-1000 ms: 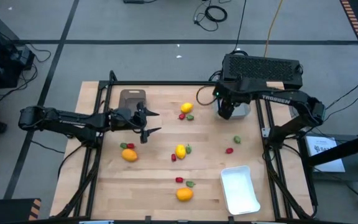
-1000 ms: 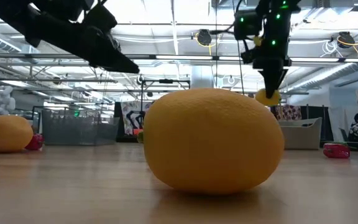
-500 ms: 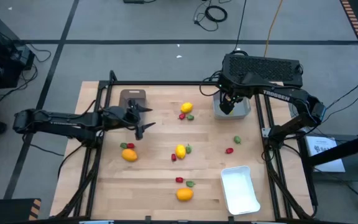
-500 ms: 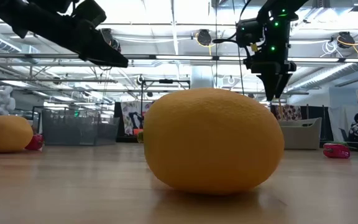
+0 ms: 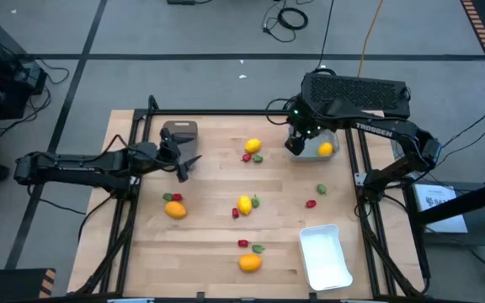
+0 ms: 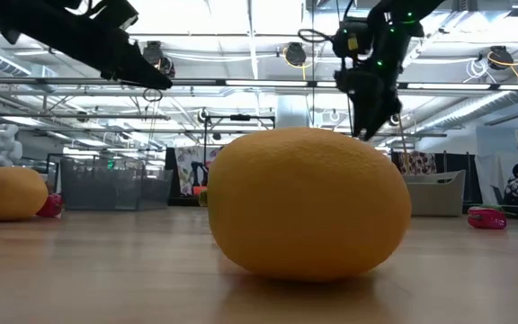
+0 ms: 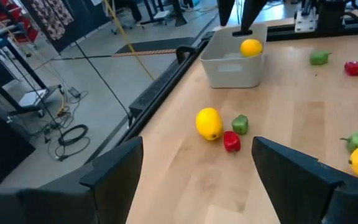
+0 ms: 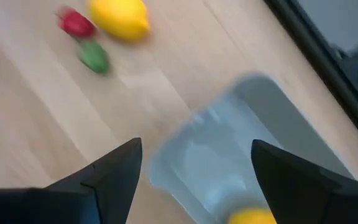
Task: Sort produce into baskets
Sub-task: Put the center top yellow lemon into the gray bin
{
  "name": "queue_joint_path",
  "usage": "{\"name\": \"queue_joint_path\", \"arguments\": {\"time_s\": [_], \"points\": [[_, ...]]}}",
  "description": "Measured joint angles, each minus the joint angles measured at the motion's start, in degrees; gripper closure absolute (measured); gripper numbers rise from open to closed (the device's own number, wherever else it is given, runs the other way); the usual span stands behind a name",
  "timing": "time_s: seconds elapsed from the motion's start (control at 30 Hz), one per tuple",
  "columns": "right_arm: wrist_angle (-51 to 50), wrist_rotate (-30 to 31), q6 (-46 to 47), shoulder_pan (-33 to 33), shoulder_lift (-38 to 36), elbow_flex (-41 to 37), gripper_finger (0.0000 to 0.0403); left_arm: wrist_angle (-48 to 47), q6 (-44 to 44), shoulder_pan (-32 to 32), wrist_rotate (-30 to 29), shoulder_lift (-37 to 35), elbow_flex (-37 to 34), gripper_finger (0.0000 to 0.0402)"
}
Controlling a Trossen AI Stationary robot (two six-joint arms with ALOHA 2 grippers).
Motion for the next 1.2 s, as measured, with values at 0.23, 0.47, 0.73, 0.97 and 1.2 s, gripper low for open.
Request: {"name": "queue_joint_path", "arguments": {"time_s": [0.23,0.47,0.73,0.97,1.2], "points": [[15.1,-3.6,-15.9,5.6,2.3,0.1,0.0110,0.2,0.1,0.0,0.0,-0.2,0.0,0.0092],[22.4,-3.9,-20.6,6.9,13.3,5.1,0.0110,0.3,1.1,0.3,0.0,-0.1,-0.4,0.0092],[13.5,-4.0,-26.1,6.9,28.0,18.7,0.0110,0.3,1.5,3.4,0.6,-0.1,-2.1,0.0092],[-0.5,-3.8,-30.4,6.8,37.8,31.0,0.0110,0.3,1.6,4.6,3.7,-0.1,-2.1,0.0092],[-7.9,-3.1,-33.6,6.2,46.1,40.6,0.0110,0.2,1.6,5.1,3.8,-0.1,-2.1,0.0092]]}}
